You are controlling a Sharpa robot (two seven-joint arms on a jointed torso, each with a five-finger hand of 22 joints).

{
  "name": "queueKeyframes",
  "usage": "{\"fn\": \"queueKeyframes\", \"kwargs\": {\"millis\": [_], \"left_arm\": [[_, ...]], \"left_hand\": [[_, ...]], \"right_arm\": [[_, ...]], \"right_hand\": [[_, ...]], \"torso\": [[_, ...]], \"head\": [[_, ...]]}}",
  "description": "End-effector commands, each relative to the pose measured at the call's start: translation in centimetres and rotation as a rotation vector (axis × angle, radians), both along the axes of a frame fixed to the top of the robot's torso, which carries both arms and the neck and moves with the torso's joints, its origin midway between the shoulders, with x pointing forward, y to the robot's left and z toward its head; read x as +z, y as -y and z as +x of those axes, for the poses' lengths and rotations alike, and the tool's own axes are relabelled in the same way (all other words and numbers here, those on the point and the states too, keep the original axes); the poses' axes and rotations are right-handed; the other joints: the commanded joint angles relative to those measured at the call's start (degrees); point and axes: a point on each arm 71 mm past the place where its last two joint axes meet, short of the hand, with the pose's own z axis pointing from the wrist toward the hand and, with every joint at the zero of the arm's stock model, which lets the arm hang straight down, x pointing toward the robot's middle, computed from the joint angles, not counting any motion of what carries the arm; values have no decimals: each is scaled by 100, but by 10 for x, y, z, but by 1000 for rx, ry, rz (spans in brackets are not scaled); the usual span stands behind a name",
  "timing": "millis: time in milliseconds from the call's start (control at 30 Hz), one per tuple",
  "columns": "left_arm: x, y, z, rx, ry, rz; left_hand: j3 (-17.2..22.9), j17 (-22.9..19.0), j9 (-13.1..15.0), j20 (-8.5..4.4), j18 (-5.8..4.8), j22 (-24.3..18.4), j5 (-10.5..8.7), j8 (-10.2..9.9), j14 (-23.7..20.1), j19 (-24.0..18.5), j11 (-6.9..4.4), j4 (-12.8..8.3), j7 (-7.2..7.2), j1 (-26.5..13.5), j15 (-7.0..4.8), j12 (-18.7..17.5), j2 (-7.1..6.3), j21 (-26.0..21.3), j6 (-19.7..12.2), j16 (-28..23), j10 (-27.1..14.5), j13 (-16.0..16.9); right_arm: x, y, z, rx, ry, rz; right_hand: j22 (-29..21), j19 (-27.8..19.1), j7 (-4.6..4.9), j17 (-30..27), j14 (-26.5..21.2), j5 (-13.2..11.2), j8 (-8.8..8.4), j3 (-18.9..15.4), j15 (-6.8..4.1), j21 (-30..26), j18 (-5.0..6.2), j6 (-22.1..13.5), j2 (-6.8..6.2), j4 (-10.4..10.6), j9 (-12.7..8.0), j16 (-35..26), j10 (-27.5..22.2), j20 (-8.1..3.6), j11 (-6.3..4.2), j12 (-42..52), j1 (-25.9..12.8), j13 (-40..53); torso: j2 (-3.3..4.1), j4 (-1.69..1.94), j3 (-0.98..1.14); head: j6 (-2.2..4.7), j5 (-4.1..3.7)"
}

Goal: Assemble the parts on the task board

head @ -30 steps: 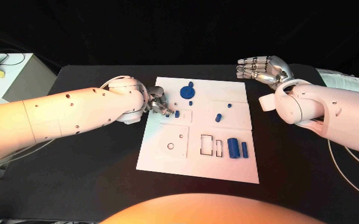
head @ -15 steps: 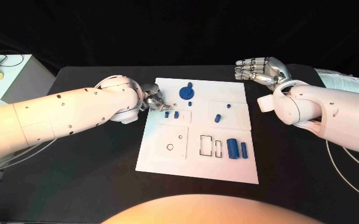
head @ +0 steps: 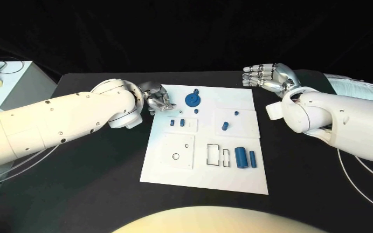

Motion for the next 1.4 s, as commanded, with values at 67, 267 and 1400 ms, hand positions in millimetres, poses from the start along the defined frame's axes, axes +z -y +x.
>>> {"fn": "queueKeyframes", "kwargs": {"millis": [67, 267, 1400], "left_arm": [[18, 19, -1, -124, 182, -220], [17, 35, -6, -238, 337, -199], [-23, 90, 4, -519, 377, 152]], "left_hand": [[237, -786, -372, 140, 82, -172, -23, -198, -733, -231, 110, -393, 108, 997, 117, -398, -60, -305, -191, -521, -466, -369], [399, -935, -934, 162, 96, -31, -34, -481, -829, -283, 163, -685, 125, 1401, 142, -927, -150, -156, -158, -462, -568, -907], [338, -1403, -2313, 222, 107, 194, -178, -1042, -787, -358, 227, -905, -78, 1390, 194, -1851, -272, 78, 567, -55, -602, -2038]], "right_arm": [[0, -1, 0, 12, 2, 3], [0, -2, 0, 14, 2, 3], [0, -7, 2, 16, 4, 4]], "right_hand": [[-6, -50, 252, -6, 7, -18, -18, -26, 12, 0, 58, 31, 14, 1, -8, -25, 6, -9, 28, -10, -57, -1], [-6, -50, 252, -6, 7, -18, -18, -26, 12, 0, 58, 31, 14, 1, -8, -25, 6, -9, 28, -10, -57, -1], [-7, -53, 247, -9, 9, -21, -18, -25, 12, 2, 59, 36, 20, -1, -10, -23, 8, -9, 25, -8, -55, -1]], "torso": [[4, 8, -8], [7, 8, -11], [4, 6, -4]], "head": [[40, -40], [67, -62], [131, -101]]}}
